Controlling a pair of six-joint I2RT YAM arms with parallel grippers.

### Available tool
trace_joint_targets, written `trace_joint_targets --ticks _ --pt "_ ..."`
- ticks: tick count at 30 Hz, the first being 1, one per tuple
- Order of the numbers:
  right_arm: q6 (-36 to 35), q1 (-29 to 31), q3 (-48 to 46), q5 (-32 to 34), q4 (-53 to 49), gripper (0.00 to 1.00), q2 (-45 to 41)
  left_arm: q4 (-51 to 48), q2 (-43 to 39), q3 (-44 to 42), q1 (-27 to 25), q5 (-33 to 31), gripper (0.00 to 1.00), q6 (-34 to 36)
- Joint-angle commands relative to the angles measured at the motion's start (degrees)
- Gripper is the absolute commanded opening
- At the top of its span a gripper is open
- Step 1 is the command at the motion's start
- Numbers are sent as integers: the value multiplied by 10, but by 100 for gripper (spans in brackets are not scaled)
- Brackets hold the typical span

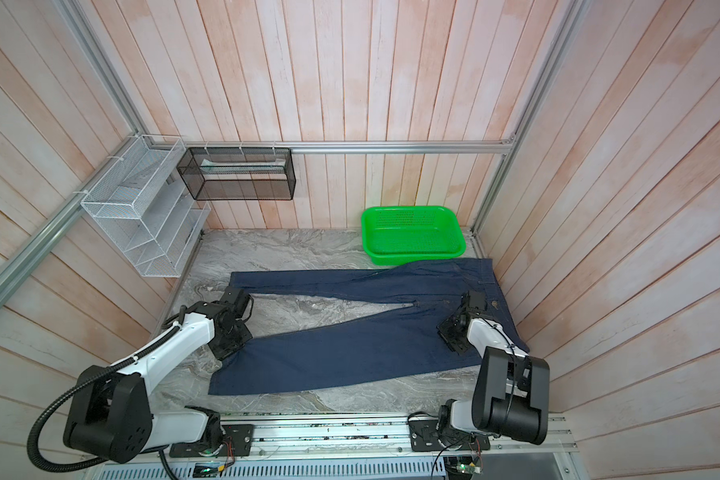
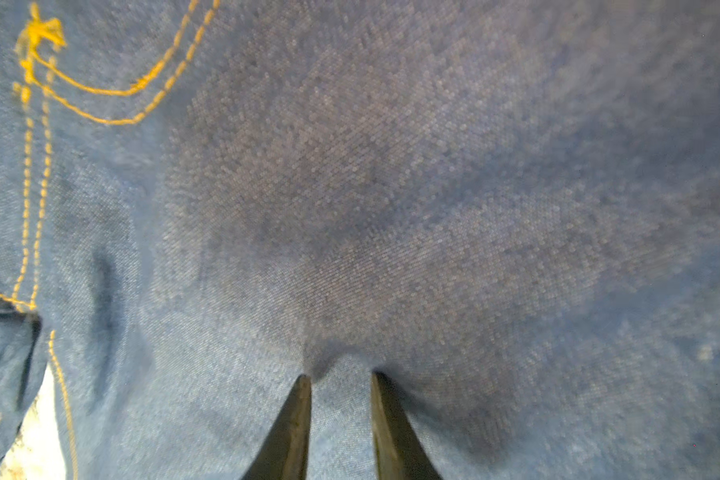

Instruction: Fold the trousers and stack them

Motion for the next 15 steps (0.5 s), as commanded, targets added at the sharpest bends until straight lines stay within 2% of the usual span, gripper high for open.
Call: trace_joint_targets --ticks 1,4,5,6,8,11,15 --pt "-1 6 -33 23 -64 29 12 3 41 17 28 -42 0 73" --pt "4 16 -40 22 -64 29 7 7 66 28 46 -53 2 93" --pt "6 20 -40 20 -64 29 5 8 70 31 53 -49 16 100" --pt "8 25 -40 19 -67 29 4 8 71 35 58 -44 36 106" --pt "9 33 -32 17 -75 31 1 1 59 48 59 -40 54 113" --pt "8 42 -12 16 -91 36 -13 -8 2 70 50 -16 64 115" --pt "-2 48 27 15 -127 40 -35 -30 -59 88 -15 25 70 76"
